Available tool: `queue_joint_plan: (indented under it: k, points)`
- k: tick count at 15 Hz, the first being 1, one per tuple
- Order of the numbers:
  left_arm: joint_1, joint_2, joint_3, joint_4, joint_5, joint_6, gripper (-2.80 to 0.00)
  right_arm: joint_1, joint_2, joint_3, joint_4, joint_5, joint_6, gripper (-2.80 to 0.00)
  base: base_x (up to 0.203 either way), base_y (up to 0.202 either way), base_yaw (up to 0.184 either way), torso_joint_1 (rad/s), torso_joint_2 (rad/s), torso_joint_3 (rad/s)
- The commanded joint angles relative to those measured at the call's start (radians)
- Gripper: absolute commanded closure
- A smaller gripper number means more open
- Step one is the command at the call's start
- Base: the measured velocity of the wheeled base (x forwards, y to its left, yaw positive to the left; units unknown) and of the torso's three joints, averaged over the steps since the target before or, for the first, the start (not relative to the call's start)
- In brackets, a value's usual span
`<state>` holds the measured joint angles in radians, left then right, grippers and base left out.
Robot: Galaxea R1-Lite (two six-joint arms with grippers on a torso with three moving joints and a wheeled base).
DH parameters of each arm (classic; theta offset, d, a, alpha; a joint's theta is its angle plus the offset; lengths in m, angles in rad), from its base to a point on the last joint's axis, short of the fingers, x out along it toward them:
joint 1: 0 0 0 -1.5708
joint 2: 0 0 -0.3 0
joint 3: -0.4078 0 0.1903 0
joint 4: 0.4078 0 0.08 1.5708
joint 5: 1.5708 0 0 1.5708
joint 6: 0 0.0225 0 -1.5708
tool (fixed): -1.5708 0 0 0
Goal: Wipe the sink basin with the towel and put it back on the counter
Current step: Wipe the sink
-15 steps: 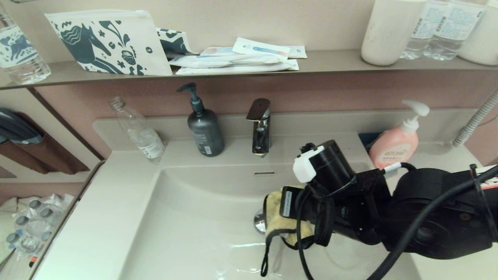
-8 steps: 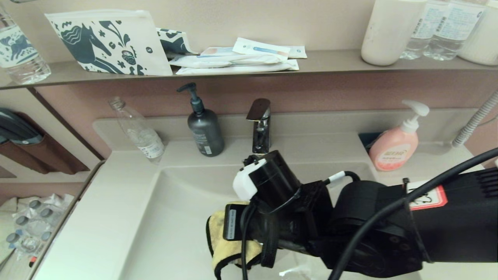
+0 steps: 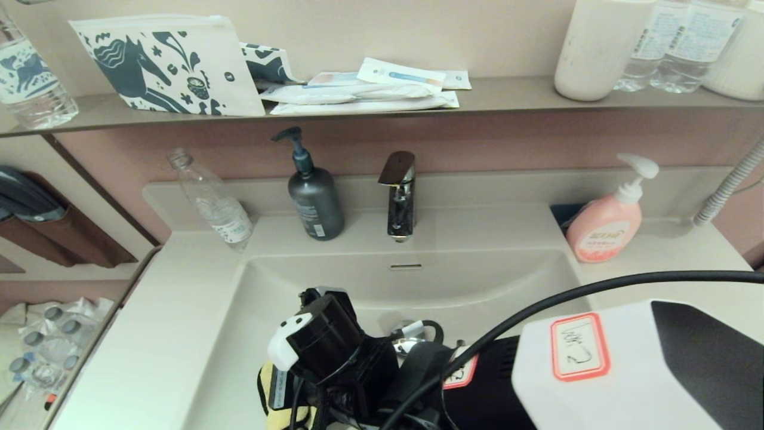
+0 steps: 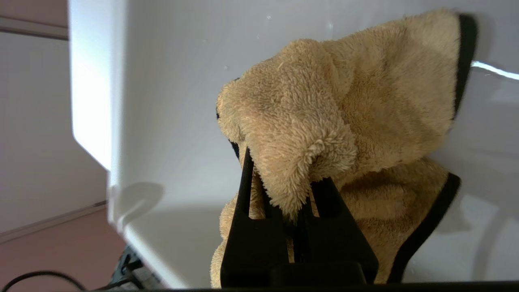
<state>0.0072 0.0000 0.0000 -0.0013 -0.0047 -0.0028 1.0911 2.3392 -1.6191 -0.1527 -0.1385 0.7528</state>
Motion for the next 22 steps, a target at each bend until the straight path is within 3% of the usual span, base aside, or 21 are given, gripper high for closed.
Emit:
queue_joint_plan:
  k: [1,6,12,22]
  points:
    - [0.0,0.002,0.0,0.0,0.0,0.0,0.0,0.003,0.091,-0.042,-0.005,-0.006,0.004,0.0,0.0,0.0,0.0,0.0,0.0,0.0]
    - [0.0,0.002,0.0,0.0,0.0,0.0,0.0,-0.013,0.153,-0.071,0.0,-0.007,0.004,0.0,0.0,0.0,0.0,0.0,0.0,0.0]
    - [0.0,0.002,0.0,0.0,0.0,0.0,0.0,-0.098,0.189,-0.043,0.123,-0.097,0.003,0.0,0.0,0.0,0.0,0.0,0.0,0.0]
    - [0.0,0.002,0.0,0.0,0.0,0.0,0.0,-0.205,0.037,0.327,0.149,-0.168,-0.065,0.0,0.0,0.0,0.0,0.0,0.0,0.0]
